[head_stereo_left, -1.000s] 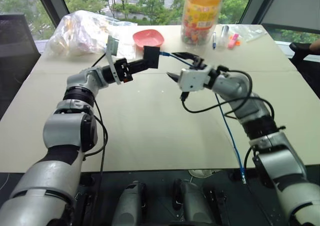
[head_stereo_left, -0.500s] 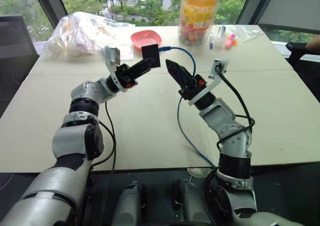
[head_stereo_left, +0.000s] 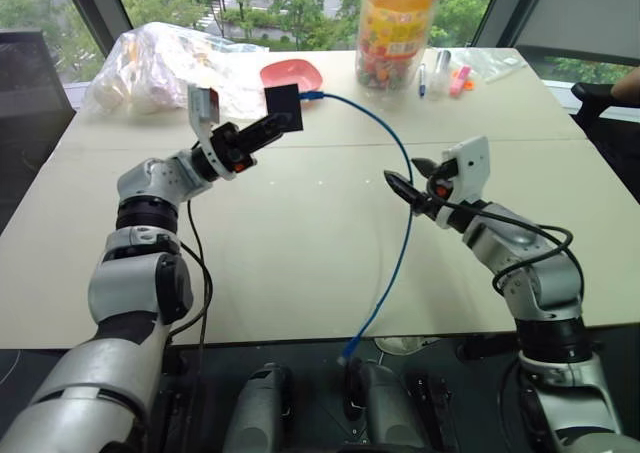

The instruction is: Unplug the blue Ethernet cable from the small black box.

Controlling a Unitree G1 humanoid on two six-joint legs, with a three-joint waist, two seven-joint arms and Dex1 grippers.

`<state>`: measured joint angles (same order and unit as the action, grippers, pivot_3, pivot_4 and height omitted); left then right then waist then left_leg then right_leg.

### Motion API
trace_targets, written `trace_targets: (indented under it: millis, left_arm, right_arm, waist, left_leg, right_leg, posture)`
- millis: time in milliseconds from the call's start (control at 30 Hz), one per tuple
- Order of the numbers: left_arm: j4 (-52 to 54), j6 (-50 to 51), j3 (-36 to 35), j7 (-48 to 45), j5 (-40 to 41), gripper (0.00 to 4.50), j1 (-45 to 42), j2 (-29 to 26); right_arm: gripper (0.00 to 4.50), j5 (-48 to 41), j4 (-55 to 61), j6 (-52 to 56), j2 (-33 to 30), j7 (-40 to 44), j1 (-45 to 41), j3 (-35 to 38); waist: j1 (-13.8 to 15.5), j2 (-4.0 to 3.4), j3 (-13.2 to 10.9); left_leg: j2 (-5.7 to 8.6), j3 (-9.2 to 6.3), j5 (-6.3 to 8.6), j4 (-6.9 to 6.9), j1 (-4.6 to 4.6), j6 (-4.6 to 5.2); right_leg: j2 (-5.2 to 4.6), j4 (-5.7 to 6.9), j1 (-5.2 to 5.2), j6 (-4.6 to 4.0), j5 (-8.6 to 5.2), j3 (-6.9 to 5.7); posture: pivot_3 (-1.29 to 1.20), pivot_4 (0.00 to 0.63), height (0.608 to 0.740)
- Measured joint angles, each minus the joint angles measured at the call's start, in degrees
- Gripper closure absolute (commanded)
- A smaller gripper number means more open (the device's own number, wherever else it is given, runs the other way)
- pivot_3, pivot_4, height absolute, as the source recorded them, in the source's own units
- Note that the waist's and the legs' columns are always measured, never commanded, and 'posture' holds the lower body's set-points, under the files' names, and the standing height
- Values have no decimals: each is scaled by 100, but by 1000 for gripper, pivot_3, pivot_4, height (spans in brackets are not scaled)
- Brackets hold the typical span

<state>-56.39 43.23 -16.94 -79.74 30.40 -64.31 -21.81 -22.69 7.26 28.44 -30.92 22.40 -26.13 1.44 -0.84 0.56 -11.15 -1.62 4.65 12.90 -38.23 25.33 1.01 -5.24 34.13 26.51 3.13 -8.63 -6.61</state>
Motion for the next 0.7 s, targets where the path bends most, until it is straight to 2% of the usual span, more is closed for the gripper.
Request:
trace_targets:
  millis: [100,333,500,700]
  left_arm:
    - [-11,-101,48,-1,-38,4003,0,-2]
    - [-343,-579,-11,424,-101,4003,-26,21]
    - [-898,-1288,-520,1518,-87,4003,-269,117]
    - [-923,-1390,-540,1491,-103,4003,-399,183]
  right_arm:
    - [1326,63,33,-189,8,77,-285,236]
    - [1326,-769,560,-64,913,-72,-475,697]
    - [1326,-1767,1579,845,364,807,176,475]
    - [1326,-1943,1843,1245,51,974,261,398]
  waist:
    - [-6,1,0]
    - [43,1,0]
    - [125,3,-1]
    - [151,4,-1]
  left_leg:
    - [-11,-4,0,0,-1,0]
    - [-16,-6,0,-3,1,0]
    - [-12,-3,2,-3,4,2]
    - [-13,-1,1,-7,1,1]
  right_leg:
    - [14,1,-1,0,1,0]
    - [16,5,-2,-3,2,0]
    - [7,-4,-3,-2,2,1]
    - [8,-5,-3,-10,3,-1]
  posture:
    - [0,150,740]
    - [0,150,740]
    - [0,150,740]
    - [0,150,740]
